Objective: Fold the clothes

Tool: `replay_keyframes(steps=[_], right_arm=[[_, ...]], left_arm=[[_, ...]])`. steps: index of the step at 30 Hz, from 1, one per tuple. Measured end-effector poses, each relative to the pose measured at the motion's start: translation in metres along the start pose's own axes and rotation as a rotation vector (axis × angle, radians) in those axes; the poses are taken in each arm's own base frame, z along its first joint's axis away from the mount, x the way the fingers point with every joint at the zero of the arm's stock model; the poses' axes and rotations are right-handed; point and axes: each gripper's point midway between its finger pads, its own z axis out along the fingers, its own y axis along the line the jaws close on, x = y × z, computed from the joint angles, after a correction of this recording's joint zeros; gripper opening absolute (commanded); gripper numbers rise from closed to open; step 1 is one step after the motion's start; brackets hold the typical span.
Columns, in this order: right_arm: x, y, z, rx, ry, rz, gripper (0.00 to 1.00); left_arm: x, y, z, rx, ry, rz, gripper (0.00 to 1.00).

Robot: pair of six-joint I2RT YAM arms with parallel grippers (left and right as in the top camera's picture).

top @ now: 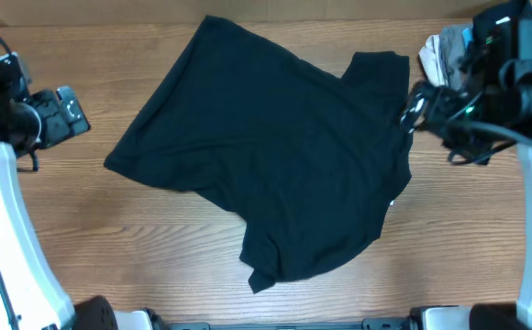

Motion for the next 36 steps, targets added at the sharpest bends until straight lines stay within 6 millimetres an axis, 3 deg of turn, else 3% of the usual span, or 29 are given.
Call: replay_keyframes(steps=[3,7,14,18,28,36], right_arm=[[0.035,0.018,0.010,-0.012,0.072,-0.097,1.00],[0.080,0.037,0.041,-0.014,0.182,-0.228,0.99],[0.176,0.062,0.140,-0.017,0.376,-0.466,0.95],[0.225,0.053,0.167,0.022,0.466,-0.504,0.89],[0.268,0.012,0.197,0.212,0.492,-0.280,0.67],[0.290,-0.012,0.216,0.256,0.515,-0.196,0.64]], left_arm=[[0.005,0.003,-0.009,-0.012,-0.009,0.000,0.98],[0.000,0.004,-0.003,-0.018,-0.027,-0.001,0.98],[-0.009,0.004,0.036,-0.023,-0.043,-0.001,0.99],[-0.007,0.004,0.059,-0.024,-0.032,-0.001,0.99],[0.011,0.007,0.094,-0.033,0.024,-0.011,1.00],[0.012,0.007,0.103,-0.032,0.021,-0.018,1.00]])
